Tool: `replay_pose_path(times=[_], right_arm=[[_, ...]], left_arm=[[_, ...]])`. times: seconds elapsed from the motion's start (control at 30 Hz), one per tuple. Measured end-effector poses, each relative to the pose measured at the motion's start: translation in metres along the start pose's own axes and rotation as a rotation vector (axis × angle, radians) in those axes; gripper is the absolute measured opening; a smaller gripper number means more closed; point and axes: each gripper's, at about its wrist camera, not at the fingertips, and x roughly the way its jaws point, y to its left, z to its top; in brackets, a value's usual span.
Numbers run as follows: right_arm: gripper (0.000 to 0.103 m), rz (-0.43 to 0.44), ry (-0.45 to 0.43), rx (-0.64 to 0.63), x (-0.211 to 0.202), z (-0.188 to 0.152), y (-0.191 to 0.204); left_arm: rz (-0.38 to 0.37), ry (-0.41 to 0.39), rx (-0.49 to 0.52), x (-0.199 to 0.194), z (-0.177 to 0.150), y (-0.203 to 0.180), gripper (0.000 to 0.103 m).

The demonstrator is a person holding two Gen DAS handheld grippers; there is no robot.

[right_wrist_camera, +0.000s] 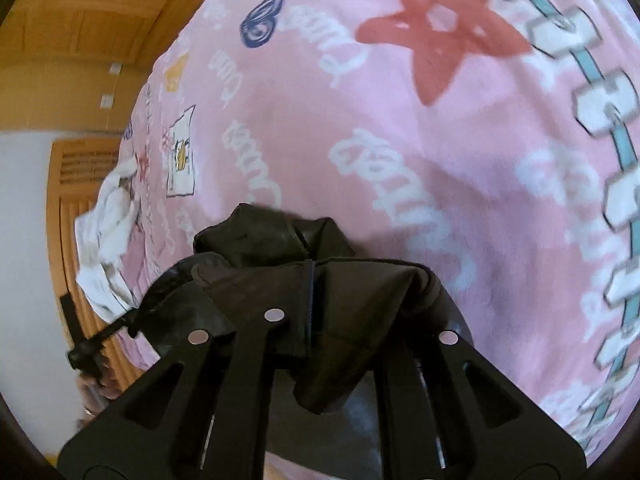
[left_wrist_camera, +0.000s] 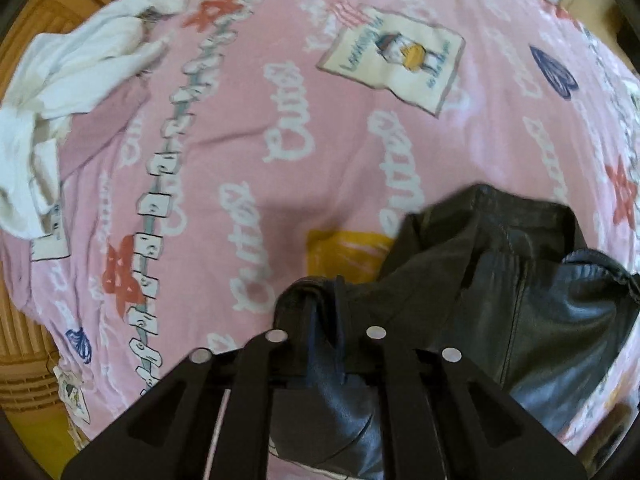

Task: Fold large clothes

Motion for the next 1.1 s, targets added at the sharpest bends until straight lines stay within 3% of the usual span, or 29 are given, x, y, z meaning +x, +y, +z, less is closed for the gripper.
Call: replay_pose_path(times=[0.03, 0.1, 0.13, 0.17, 0.23, 0.33, 0.4, 0.47, 0.57, 0.63, 0.67, 0.7, 0.8, 0.9, 0.93, 1.0, 1.1], right_arm=[[0.014, 0.01, 0.013, 0.005, -0.004, -0.003, 0.0], [0.035, 0.041, 0.006, -0.019, -0.015, -0.012, 0.003], [0.074, 0.06, -0.005, -0.035, -0.022, -0.018, 0.007], [0.096, 0.103, -0.038, -0.045, -0.032, -0.023, 0.011], [0.096, 0.184, -0.103, -0.071, -0.046, -0.028, 0.02], [0.096, 0.138, -0.167, -0.046, -0.054, -0.029, 0.031], [0.096, 0.151, -0.211, -0.036, -0.056, -0.044, 0.04], [0.096, 0.142, -0.259, -0.081, -0.051, -0.073, 0.056], [0.096, 0.059, -0.203, -0.105, -0.021, -0.125, 0.078], [0.096, -0.045, -0.149, -0.122, 0.003, -0.159, 0.092], [0.094, -0.093, -0.128, -0.133, 0.012, -0.17, 0.097], [0.092, -0.149, -0.093, -0.151, 0.025, -0.186, 0.103], [0.092, -0.267, -0.094, -0.249, 0.043, -0.218, 0.123], [0.092, -0.421, -0.194, -0.383, 0.043, -0.232, 0.151], [0.092, -0.46, -0.238, -0.42, 0.041, -0.234, 0.162], [0.092, -0.449, -0.288, -0.465, 0.039, -0.232, 0.178], [0.092, -0.42, -0.254, -0.53, 0.054, -0.222, 0.19]], left_arm=[[-0.014, 0.011, 0.012, 0.001, -0.001, 0.001, 0.01], [-0.061, 0.015, 0.04, 0.0, -0.002, 0.002, 0.012], [-0.073, 0.018, 0.06, 0.0, -0.002, 0.002, 0.013], [-0.08, 0.024, 0.085, 0.0, -0.002, 0.003, 0.013], [-0.103, 0.026, 0.112, 0.002, 0.0, 0.005, 0.013], [-0.182, 0.034, 0.14, 0.021, 0.013, 0.011, 0.013], [-0.264, 0.071, 0.105, 0.038, 0.019, 0.022, 0.015], [-0.356, 0.121, 0.059, 0.051, 0.019, 0.036, 0.023], [-0.449, 0.215, 0.034, 0.068, 0.021, 0.059, 0.03], [-0.509, 0.264, 0.013, 0.073, 0.02, 0.072, 0.042], [-0.513, 0.282, 0.013, 0.072, 0.02, 0.079, 0.075], [-0.484, 0.26, 0.017, 0.069, 0.022, 0.086, 0.091], [-0.483, 0.206, 0.048, 0.055, 0.026, 0.101, 0.091], [-0.392, 0.082, 0.079, 0.027, 0.016, 0.108, 0.091], [-0.392, 0.049, 0.083, 0.019, 0.01, 0.107, 0.091], [-0.406, -0.021, 0.063, -0.001, -0.015, 0.102, 0.091], [-0.472, -0.068, -0.007, -0.014, -0.07, 0.087, 0.091]])
